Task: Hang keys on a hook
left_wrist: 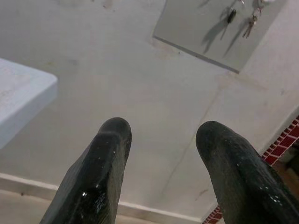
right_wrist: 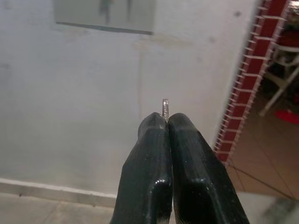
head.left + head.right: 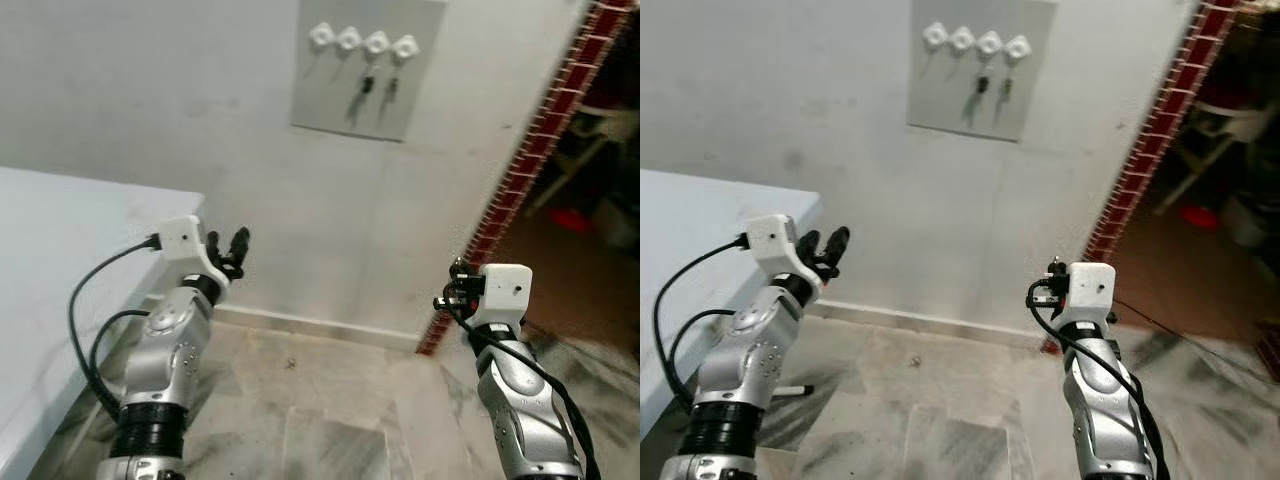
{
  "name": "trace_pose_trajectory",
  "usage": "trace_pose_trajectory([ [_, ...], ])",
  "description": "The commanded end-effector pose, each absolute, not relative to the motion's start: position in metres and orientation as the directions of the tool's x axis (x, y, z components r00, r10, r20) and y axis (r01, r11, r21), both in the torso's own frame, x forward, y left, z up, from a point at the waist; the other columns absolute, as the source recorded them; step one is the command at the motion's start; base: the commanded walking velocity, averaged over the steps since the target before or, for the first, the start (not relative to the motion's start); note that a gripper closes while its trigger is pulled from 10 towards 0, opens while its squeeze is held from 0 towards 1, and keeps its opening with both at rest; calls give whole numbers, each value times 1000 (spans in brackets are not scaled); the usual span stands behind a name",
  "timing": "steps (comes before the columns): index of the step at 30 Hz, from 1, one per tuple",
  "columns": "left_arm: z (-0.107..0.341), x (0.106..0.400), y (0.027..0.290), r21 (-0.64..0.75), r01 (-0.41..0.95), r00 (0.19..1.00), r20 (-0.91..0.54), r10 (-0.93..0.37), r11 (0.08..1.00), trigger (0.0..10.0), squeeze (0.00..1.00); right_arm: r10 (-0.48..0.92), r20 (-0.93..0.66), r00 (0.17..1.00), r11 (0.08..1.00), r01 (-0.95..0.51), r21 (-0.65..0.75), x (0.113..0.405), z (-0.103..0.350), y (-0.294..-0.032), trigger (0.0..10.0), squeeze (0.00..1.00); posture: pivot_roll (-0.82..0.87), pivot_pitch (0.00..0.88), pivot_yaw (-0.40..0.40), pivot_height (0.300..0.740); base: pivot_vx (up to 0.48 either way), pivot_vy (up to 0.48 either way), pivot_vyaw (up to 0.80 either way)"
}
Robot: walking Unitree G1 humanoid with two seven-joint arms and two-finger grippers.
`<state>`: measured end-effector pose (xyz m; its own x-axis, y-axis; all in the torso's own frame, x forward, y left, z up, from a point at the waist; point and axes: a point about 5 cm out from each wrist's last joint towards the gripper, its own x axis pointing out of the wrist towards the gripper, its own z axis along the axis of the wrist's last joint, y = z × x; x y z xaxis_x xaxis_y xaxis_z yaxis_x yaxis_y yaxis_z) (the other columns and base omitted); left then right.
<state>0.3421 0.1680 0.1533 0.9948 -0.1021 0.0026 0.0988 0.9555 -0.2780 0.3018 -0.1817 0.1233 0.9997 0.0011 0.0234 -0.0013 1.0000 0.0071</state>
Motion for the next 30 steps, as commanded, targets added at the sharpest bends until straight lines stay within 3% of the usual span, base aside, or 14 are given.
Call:
trace_pose_trajectory([
  [1, 156, 345, 160, -287, 122, 992, 8, -125, 950, 10000, 0, -12, 45, 999, 1000, 12, -2, 303, 130, -186, 10000, 0, 9, 0, -34, 740, 0, 0, -744],
  [30, 158, 349, 160, -321, 139, 990, 22, -139, 937, 10000, 0, 1, 109, 994, 1000, 0, -9, 299, 138, -185, 10000, 0, -2, 0, -32, 740, 0, 0, 0],
])
